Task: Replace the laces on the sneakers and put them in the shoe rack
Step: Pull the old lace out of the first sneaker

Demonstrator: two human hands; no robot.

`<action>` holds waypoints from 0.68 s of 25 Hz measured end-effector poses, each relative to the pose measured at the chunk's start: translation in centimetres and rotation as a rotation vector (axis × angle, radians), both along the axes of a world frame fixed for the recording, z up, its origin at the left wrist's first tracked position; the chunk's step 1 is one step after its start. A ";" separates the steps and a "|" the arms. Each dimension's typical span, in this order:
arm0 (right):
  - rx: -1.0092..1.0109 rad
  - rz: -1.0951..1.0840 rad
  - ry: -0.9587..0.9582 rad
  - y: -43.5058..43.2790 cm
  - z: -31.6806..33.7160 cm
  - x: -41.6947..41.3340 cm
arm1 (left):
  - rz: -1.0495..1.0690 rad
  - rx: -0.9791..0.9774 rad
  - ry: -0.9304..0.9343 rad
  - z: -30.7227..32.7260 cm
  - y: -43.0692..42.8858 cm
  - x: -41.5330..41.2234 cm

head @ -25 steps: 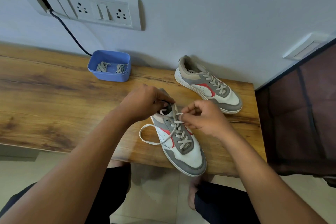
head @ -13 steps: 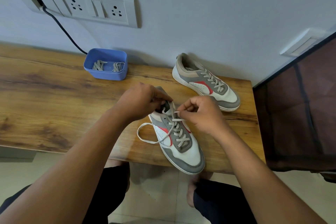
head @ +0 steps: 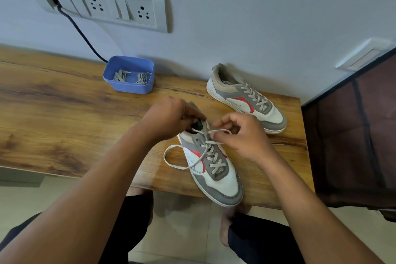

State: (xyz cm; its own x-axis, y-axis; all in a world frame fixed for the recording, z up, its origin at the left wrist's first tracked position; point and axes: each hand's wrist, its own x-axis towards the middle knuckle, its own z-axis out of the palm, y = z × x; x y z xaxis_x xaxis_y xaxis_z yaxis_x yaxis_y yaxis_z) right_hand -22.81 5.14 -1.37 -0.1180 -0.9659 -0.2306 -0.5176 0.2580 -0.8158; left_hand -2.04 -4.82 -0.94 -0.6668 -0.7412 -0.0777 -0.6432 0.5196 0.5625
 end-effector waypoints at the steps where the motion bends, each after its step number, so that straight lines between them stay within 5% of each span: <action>1: -0.012 0.019 0.015 0.1 -0.1 0.4 | 0.004 0.001 0.000 0.0 0.0 0.0; 17: -0.012 0.040 0.046 0.0 0.1 -0.3 | 0.025 -0.027 -0.021 -0.5 0.0 0.0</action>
State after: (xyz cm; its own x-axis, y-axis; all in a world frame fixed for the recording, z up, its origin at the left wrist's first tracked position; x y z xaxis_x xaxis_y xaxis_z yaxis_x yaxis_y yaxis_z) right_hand -23.12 5.19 -1.23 -0.0899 -0.9728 -0.2137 -0.5644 0.2266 -0.7938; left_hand -2.05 -4.84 -1.42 -0.6466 -0.7595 -0.0708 -0.6673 0.5183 0.5349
